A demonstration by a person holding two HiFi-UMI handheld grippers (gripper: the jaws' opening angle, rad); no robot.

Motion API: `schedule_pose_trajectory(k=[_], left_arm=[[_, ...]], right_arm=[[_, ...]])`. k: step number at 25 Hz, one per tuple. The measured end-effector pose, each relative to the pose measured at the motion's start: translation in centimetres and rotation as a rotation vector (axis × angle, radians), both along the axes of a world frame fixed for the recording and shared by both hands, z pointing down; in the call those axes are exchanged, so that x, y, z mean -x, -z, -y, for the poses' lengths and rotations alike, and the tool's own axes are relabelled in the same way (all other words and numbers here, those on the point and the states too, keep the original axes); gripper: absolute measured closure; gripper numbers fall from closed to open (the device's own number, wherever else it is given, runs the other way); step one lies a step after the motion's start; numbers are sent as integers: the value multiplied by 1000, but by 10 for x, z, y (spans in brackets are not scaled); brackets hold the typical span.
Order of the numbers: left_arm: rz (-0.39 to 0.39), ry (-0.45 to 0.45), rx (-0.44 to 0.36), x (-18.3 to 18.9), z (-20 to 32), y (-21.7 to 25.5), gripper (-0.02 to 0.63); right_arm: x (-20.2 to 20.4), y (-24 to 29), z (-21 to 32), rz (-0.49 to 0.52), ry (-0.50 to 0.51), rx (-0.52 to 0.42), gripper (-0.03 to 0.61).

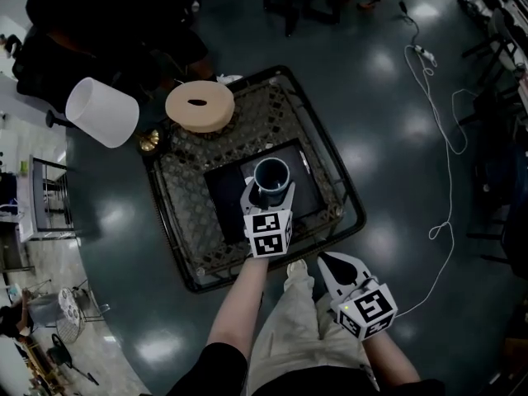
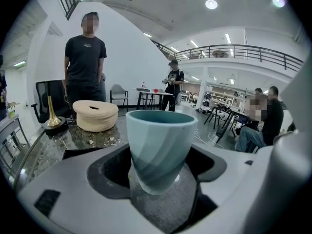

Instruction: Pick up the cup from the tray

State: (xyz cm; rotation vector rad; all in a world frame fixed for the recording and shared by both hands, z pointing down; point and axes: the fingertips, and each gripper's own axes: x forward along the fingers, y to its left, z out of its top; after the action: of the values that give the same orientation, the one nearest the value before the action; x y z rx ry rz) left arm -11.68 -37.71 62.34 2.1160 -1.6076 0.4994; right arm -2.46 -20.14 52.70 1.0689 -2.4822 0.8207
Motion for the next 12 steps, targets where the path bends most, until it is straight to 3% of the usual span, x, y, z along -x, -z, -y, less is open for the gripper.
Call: schedule_pose_trajectory(k=[12], left_arm=[[-55, 7, -61, -6, -56, 76, 256]], right_arm=[[6, 35, -2, -2, 60, -81, 566]])
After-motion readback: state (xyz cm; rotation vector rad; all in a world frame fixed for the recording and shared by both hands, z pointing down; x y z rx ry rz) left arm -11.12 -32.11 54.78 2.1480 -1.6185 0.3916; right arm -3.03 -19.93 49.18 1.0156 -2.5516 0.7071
